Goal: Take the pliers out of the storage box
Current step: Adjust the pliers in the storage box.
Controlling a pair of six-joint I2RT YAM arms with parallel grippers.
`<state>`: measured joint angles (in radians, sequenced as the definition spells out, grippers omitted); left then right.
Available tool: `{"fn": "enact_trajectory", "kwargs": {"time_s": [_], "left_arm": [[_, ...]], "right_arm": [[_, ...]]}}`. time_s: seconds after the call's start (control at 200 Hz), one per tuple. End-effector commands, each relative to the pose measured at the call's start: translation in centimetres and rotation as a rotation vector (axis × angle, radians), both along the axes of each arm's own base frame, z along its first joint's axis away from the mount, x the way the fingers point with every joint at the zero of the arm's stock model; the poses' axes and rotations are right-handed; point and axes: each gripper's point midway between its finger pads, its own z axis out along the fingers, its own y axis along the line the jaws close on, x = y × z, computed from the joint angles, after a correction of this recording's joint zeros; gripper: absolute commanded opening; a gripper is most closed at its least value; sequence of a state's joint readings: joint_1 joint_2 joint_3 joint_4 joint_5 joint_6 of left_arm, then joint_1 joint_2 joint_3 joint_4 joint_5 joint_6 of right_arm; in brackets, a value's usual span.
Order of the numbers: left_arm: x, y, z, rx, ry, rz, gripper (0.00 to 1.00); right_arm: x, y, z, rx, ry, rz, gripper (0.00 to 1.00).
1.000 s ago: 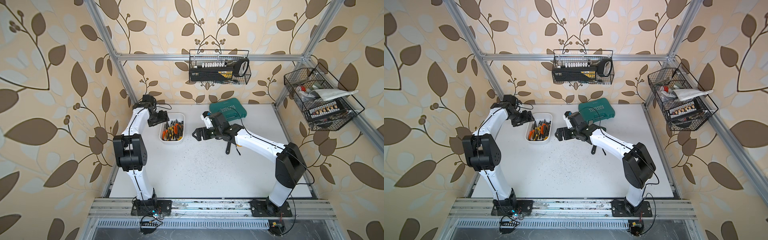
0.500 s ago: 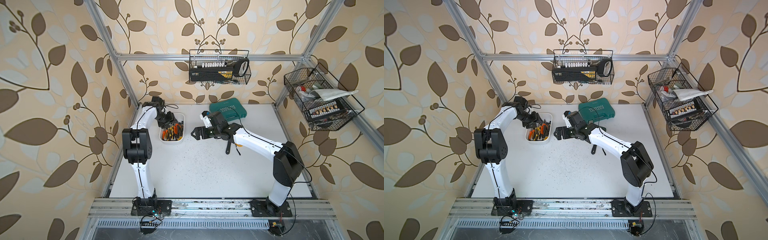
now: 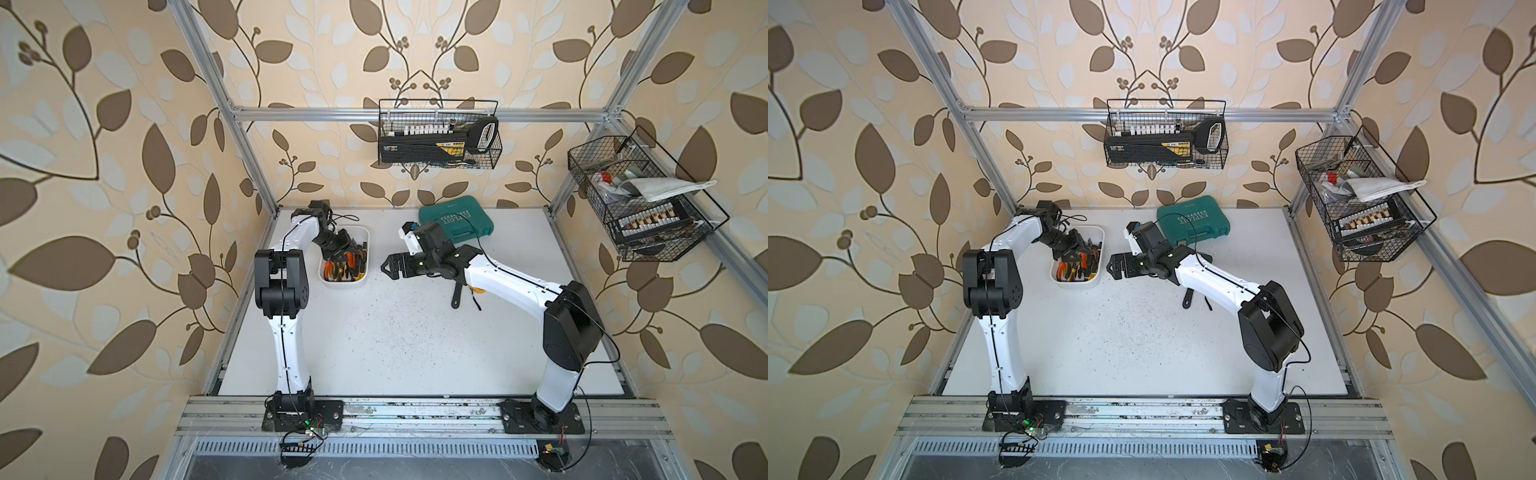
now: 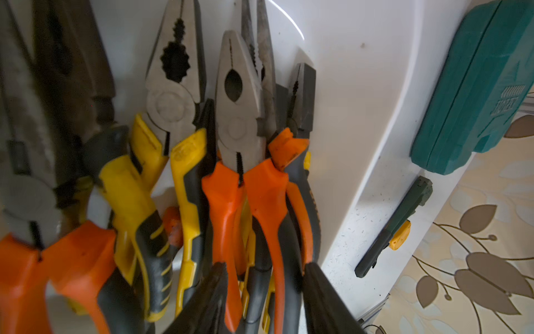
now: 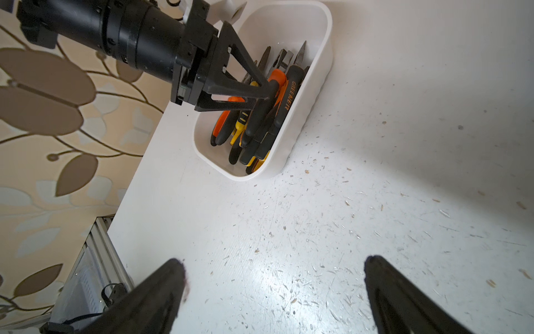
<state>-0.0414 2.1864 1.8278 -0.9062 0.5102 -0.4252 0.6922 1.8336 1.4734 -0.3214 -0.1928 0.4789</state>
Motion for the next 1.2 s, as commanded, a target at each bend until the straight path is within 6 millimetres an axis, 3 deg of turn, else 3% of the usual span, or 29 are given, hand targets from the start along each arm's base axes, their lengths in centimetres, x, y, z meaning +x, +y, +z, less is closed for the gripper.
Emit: {"fn": "enact_trajectory", "kwargs": {"time_s": [0.0, 0.29, 0.445, 0.94, 1.195], "left_arm": [[0.8, -1.1, 1.1, -0.047, -0.020, -0.004, 0.44], [1.3, -2.6, 1.3, -0.136, -0.014, -0.003, 0.37], [1.2, -2.9, 1.7, -0.145, -0.015, -0.010, 0.24], [-1.4, -1.2, 4.9, -0.041, -0.115, -0.062, 0.00], [-2.5, -0.5, 4.8, 0.022, -0.194, -0.135, 0.00]], "right_arm": [[-0.2, 0.6, 0.0, -0.002, 0.016, 0.020, 1.00], [-0.1, 0.5, -0.4, -0.016, 0.023, 0.019, 1.00], [-0.1, 0.4, -0.4, -0.019, 0.023, 0.017, 1.00], [0.7, 1.2, 0.4, 0.015, 0.010, 0.020, 1.00], [2.4, 1.9, 1.1, 0.129, 0.051, -0.040, 1.00]]}}
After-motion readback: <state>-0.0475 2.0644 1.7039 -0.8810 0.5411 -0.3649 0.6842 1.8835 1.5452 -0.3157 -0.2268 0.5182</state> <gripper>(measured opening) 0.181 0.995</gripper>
